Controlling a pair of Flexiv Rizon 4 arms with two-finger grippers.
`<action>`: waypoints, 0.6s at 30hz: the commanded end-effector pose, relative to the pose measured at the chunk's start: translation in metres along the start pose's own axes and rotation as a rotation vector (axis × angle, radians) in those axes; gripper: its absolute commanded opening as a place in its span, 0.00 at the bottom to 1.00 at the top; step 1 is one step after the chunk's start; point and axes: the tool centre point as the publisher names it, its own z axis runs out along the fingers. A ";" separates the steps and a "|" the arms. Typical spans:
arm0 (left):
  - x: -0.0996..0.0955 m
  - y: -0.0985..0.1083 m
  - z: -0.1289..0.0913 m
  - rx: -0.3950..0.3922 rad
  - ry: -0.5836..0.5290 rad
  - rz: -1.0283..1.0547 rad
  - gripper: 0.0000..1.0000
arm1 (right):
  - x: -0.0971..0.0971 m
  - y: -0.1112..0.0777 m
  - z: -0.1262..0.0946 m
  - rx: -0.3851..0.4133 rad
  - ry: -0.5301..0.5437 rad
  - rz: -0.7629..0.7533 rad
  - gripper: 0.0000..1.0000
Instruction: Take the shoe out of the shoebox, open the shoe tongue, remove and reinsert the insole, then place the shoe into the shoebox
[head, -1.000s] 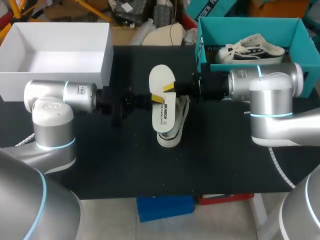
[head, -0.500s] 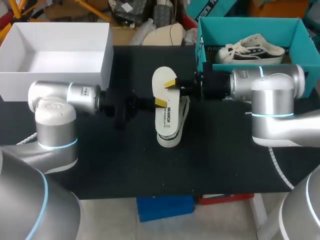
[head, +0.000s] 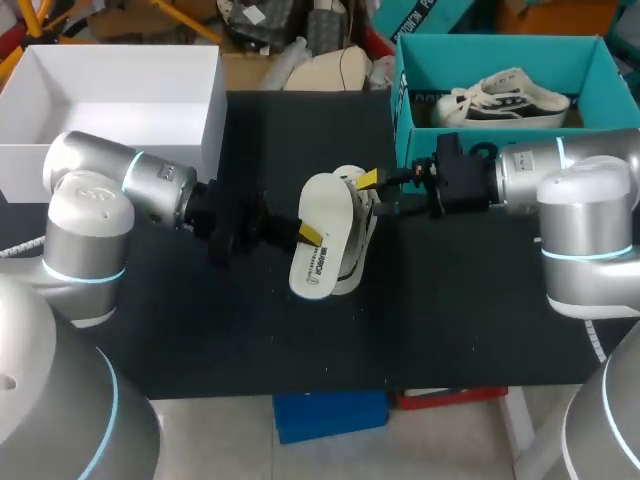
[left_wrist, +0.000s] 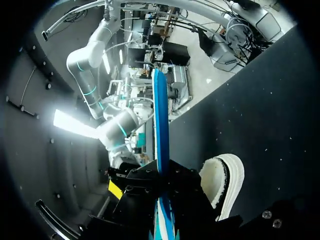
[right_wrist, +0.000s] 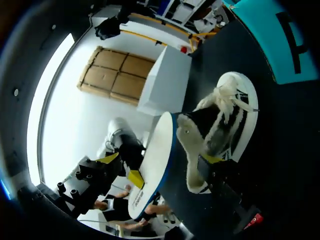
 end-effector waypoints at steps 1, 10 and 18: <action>-0.003 -0.009 -0.006 0.001 0.051 -0.011 0.00 | 0.011 -0.011 -0.028 -0.011 -0.047 0.002 1.00; -0.003 -0.009 -0.006 0.001 0.051 -0.011 0.00 | 0.011 -0.011 -0.028 -0.011 -0.047 0.002 1.00; -0.004 -0.013 -0.005 0.037 0.024 -0.057 0.00 | 0.009 -0.012 -0.031 -0.009 -0.073 -0.011 1.00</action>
